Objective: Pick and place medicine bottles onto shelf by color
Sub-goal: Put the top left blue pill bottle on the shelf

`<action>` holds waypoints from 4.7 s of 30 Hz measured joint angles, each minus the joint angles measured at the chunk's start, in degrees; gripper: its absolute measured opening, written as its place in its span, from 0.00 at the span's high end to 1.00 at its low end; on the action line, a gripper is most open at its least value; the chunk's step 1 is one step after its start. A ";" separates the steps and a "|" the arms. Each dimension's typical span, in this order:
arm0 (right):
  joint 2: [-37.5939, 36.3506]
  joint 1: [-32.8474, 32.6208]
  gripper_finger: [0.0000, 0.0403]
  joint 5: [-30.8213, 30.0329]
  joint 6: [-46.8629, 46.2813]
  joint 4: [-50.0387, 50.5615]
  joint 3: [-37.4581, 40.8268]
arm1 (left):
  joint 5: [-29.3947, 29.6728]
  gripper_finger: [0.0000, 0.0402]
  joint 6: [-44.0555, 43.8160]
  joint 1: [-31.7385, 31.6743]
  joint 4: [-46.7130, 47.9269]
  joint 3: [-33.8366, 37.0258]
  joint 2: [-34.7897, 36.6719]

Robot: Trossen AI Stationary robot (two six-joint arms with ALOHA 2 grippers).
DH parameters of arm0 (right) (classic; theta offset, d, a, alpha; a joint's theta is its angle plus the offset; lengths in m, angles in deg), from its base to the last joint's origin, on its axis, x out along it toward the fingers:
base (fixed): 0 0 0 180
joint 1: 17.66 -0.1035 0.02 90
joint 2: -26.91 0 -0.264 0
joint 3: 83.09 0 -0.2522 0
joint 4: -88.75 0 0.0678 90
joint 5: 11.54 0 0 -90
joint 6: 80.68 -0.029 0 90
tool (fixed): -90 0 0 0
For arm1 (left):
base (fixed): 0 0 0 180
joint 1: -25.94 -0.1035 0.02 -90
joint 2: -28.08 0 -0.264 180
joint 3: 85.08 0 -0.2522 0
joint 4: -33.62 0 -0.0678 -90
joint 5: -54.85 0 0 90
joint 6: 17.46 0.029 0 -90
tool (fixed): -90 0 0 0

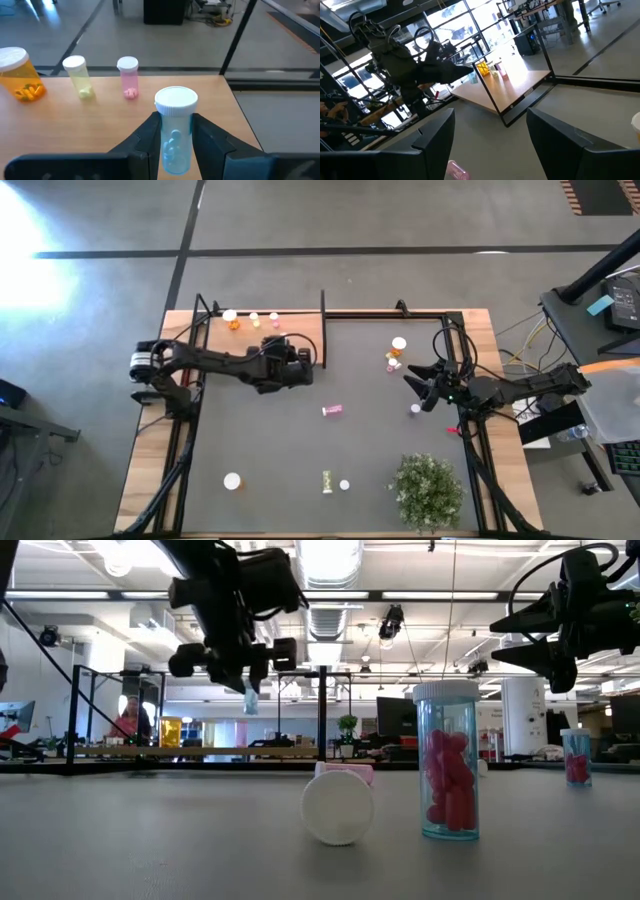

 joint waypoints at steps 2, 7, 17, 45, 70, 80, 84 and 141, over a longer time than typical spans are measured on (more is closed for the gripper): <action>0.00 0.02 0.41 0.00 0.02 0.00 0.00 | 0.54 0.81 0.49 -0.60 -1.14 0.00 -0.55; 0.00 0.01 0.41 0.00 0.02 -0.02 0.00 | 1.42 0.81 1.55 -2.08 -3.41 0.00 -2.18; 0.00 0.00 0.41 0.00 0.01 -0.02 0.00 | 9.82 0.81 1.45 -4.39 -10.91 0.00 -8.71; 0.00 0.01 0.41 0.00 0.02 -0.02 0.00 | 10.90 0.81 8.92 -5.56 -23.36 -0.10 -16.69; 0.00 0.02 0.41 0.00 0.02 -0.02 0.00 | 10.86 0.76 10.95 -6.55 -24.21 -0.11 -17.52; 0.00 0.02 0.41 0.00 0.01 -0.01 0.00 | 8.94 0.62 10.95 -6.16 -24.15 -0.11 -17.50; 0.00 0.00 0.41 0.00 0.02 -0.02 0.00 | 8.70 0.62 12.40 -5.86 -23.81 -0.11 -16.60; 0.00 0.00 0.41 0.00 0.02 -0.02 0.00 | -42.46 0.62 14.82 -22.26 4.98 -10.86 3.03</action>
